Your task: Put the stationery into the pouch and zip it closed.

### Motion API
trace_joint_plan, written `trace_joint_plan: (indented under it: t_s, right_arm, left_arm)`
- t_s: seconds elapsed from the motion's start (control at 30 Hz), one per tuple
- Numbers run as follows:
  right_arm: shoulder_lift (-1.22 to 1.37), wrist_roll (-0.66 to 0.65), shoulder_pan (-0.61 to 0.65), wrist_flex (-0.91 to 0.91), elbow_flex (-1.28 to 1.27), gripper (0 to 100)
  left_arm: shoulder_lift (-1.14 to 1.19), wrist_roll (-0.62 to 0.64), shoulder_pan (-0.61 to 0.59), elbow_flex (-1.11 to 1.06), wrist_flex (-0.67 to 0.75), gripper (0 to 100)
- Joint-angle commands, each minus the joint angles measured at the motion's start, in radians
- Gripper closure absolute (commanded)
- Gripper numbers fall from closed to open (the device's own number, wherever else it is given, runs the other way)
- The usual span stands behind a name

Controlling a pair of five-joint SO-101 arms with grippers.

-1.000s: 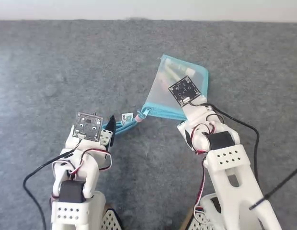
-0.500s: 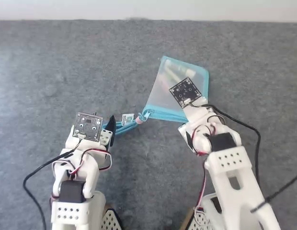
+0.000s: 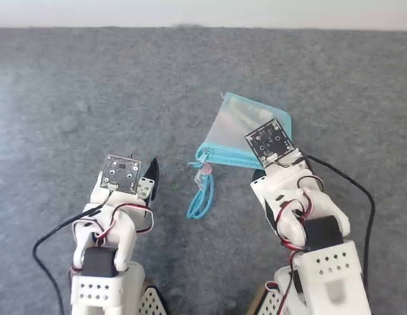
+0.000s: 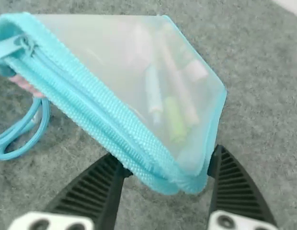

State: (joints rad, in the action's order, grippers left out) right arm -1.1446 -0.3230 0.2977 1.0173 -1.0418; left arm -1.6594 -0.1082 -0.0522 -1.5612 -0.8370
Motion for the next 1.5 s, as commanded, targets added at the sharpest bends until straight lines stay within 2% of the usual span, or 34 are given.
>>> trace_joint_plan:
  t_s: [0.0,0.23,0.47,0.57,1.0,1.47]
  right_arm:
    - [-0.016,0.011,0.012,-0.03,0.014,74.2]
    - [0.076,0.006,0.087,-0.028,0.018,65.1]
    - [0.14,-0.012,0.091,-0.028,0.041,66.7]
    - [0.166,-0.077,0.136,-0.013,0.041,66.8]
    - [0.321,-0.058,0.145,-0.007,0.101,66.6]
    - [0.13,-0.06,0.143,-0.061,-0.002,66.7]
  left_arm:
    - [0.003,-0.012,0.005,0.01,0.029,83]
    - [0.003,-0.012,0.003,0.001,0.034,83]
    - [0.003,-0.012,0.005,0.001,0.034,83]
    - [0.003,-0.012,0.005,0.001,0.034,83]
    - [0.003,-0.012,0.003,0.001,0.034,83]
    - [0.003,-0.012,0.005,0.001,0.032,83]
